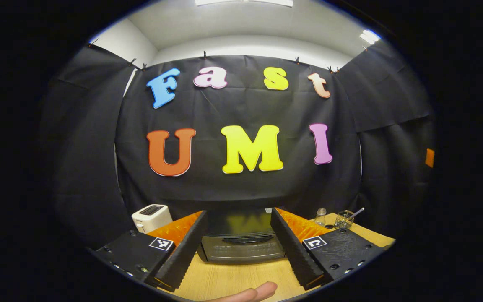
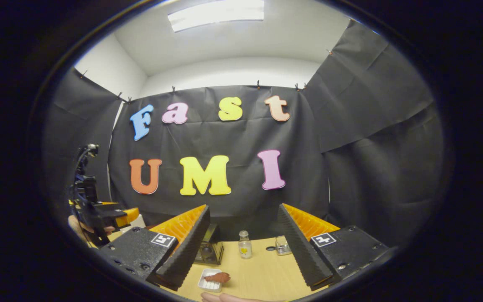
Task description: Open the electric oven with the left hand, put the food in, and close the electric oven.
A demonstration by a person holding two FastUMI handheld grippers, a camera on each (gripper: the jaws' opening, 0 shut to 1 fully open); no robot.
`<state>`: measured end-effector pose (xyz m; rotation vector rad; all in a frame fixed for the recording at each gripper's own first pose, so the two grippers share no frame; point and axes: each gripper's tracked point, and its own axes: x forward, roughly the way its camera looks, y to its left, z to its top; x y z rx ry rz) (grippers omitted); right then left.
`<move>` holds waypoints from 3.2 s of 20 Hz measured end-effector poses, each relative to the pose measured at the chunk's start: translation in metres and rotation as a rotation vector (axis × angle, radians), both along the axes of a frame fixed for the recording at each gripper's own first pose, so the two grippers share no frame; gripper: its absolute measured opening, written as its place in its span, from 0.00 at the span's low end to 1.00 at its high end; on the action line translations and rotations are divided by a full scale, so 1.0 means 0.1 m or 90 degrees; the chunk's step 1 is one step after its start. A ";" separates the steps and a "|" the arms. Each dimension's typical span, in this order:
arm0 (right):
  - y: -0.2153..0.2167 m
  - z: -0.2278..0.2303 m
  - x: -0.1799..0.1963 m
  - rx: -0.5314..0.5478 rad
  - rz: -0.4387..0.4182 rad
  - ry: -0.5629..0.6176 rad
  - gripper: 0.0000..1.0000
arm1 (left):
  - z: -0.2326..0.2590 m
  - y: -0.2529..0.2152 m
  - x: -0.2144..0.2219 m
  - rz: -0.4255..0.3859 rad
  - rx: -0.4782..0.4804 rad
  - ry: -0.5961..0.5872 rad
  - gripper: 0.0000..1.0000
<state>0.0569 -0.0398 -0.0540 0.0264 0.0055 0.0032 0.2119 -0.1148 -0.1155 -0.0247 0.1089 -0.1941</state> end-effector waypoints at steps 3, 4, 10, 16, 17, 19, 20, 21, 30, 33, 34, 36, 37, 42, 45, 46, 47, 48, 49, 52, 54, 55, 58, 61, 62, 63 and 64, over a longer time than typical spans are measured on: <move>-0.06 0.00 0.01 -0.009 0.000 0.000 1.00 | -0.37 -0.07 0.42 0.002 0.013 0.045 0.96; -0.09 -0.01 0.00 -0.015 0.001 0.000 1.00 | -0.50 -0.11 0.53 0.001 0.012 0.067 0.96; -0.37 0.15 -0.08 -0.020 -0.029 -0.024 1.00 | -1.21 -0.42 0.96 -0.028 0.012 0.186 0.96; -0.60 0.38 -0.25 -0.008 -0.045 -0.059 1.00 | -1.59 -0.54 1.11 -0.027 0.039 0.248 0.96; -0.66 0.44 -0.28 -0.003 -0.051 -0.065 1.00 | -1.64 -0.52 1.08 -0.030 0.043 0.270 0.96; -0.72 0.48 -0.33 0.002 -0.061 -0.070 1.00 | -1.63 -0.52 1.06 -0.026 0.027 0.274 0.97; -0.72 0.48 -0.35 0.001 -0.062 -0.069 1.00 | -1.60 -0.51 1.02 -0.026 0.025 0.270 0.96; -0.71 0.50 -0.38 -0.002 -0.060 -0.067 1.00 | -1.61 -0.51 1.00 -0.027 0.025 0.267 0.98; -0.55 0.55 -0.55 -0.021 -0.047 -0.056 1.00 | -1.64 -0.47 0.62 -0.023 0.034 0.266 0.97; -0.47 0.49 -0.55 -0.025 -0.034 -0.043 0.99 | -1.69 -0.45 0.44 -0.022 0.036 0.252 0.97; -0.46 0.48 -0.53 -0.025 -0.034 -0.040 1.00 | -1.71 -0.45 0.37 -0.022 0.034 0.246 0.97; -0.43 0.41 -0.50 -0.023 -0.031 -0.029 1.00 | -1.76 -0.43 0.24 -0.020 0.032 0.237 0.97; -0.40 0.37 -0.49 -0.020 -0.027 -0.021 1.00 | -1.78 -0.42 0.17 -0.019 0.031 0.234 0.97; -0.26 0.20 -0.45 -0.007 0.001 0.013 1.00 | -1.96 -0.41 -0.11 -0.015 0.028 0.220 0.97; -0.23 0.12 -0.43 -0.008 0.004 0.026 1.00 | -2.11 -0.38 -0.28 -0.017 0.031 0.220 0.96; -0.22 0.09 -0.43 -0.006 0.009 0.033 1.00 | -2.16 -0.37 -0.33 -0.015 0.025 0.222 0.96; -0.20 0.06 -0.43 -0.003 0.012 0.036 1.00 | -2.20 -0.36 -0.37 -0.013 0.022 0.222 0.96; -0.20 0.05 -0.43 -0.002 0.014 0.039 1.00 | -2.25 -0.35 -0.42 -0.013 0.024 0.223 0.96; -0.18 0.01 -0.43 -0.003 0.016 0.044 1.00 | -2.32 -0.36 -0.47 -0.014 0.025 0.229 0.96; -0.17 -0.10 -0.41 -0.011 0.018 0.070 1.00 | -2.57 -0.37 -0.62 -0.013 0.025 0.256 0.96; -0.14 -0.18 -0.40 -0.014 0.022 0.084 1.00 | -2.77 -0.37 -0.71 -0.015 0.032 0.287 0.96; -0.15 -0.22 -0.39 -0.015 0.023 0.089 1.00 | -2.88 -0.37 -0.76 -0.015 0.028 0.311 0.96; -0.17 -0.37 -0.35 -0.023 0.022 0.112 1.00 | -3.09 -0.37 -0.84 -0.013 0.022 0.346 0.96; -0.16 -0.55 -0.30 -0.019 0.031 0.147 1.00 | -3.05 -0.35 -0.82 -0.014 0.028 0.329 0.96; -0.17 -0.60 -0.27 -0.015 0.035 0.160 1.00 | -3.04 -0.31 -0.84 -0.007 0.023 0.330 0.96; -0.17 -0.66 -0.25 -0.012 0.039 0.173 1.00 | -3.01 -0.24 -0.86 0.006 0.023 0.329 0.96; -0.17 -0.72 -0.22 -0.012 0.044 0.185 1.00 | -2.95 -0.18 -0.87 0.014 0.022 0.324 0.96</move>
